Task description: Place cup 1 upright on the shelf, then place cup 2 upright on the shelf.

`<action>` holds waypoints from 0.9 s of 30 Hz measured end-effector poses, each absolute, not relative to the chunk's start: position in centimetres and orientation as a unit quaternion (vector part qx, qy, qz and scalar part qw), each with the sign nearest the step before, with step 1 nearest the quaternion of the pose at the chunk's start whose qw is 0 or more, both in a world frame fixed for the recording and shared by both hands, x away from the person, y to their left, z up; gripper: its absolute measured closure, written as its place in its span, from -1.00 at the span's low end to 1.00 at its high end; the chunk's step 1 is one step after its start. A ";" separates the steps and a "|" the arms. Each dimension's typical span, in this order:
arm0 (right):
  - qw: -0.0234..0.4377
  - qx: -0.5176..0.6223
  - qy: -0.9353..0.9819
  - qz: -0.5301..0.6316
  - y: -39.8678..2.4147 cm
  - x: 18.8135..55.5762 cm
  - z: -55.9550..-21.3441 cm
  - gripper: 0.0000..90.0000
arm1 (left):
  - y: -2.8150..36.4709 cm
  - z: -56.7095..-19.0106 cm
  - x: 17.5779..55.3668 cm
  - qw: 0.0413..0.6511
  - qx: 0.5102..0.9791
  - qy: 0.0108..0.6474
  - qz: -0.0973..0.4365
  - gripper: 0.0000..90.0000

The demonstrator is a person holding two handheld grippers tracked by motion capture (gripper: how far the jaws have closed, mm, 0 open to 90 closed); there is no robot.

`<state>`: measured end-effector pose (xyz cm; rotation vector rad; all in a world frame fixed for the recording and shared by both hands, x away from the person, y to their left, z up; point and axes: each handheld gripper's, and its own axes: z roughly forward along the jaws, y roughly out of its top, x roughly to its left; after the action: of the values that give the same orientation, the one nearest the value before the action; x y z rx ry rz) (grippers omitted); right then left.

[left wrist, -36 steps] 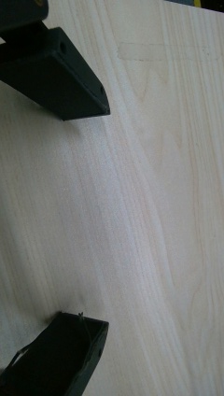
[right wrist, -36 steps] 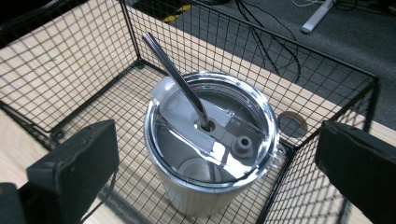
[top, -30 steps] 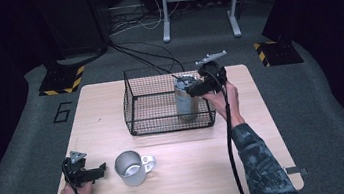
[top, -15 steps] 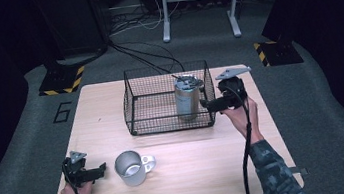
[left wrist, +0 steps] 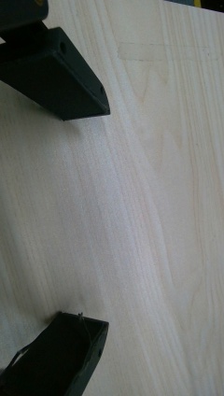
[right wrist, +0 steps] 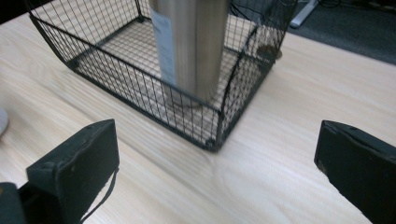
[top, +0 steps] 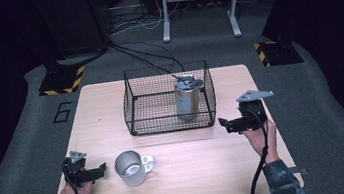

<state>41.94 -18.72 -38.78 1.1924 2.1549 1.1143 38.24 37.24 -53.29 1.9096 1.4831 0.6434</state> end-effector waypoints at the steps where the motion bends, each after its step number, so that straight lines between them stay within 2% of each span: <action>1: 0.218 0.433 0.777 0.402 -18.9 41.7 -39.1 -1.00 | 37.2 -53.3 38.2 0.314 0.725 0.563 0.244 -0.99; 4: 0.229 0.438 0.768 0.408 -19.9 40.8 -40.2 -1.00 | 37.3 -53.2 38.2 0.313 0.726 0.563 0.240 -0.99; 16: 0.220 0.474 0.763 0.382 -22.2 39.2 -44.8 -1.00 | 37.3 -53.2 38.2 0.312 0.726 0.564 0.238 -0.99; 20: 0.213 0.488 0.760 0.372 -23.0 38.7 -47.3 -1.00 | 37.2 -53.2 38.2 0.312 0.726 0.565 0.238 -0.99; 27: 0.213 0.500 0.751 0.374 -23.9 38.4 -49.4 -1.00 | 37.3 -53.2 38.3 0.313 0.726 0.563 0.240 -0.99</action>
<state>38.36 -23.89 -49.37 1.3888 2.0849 1.0377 38.29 37.26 -53.23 1.9155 1.4852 0.6328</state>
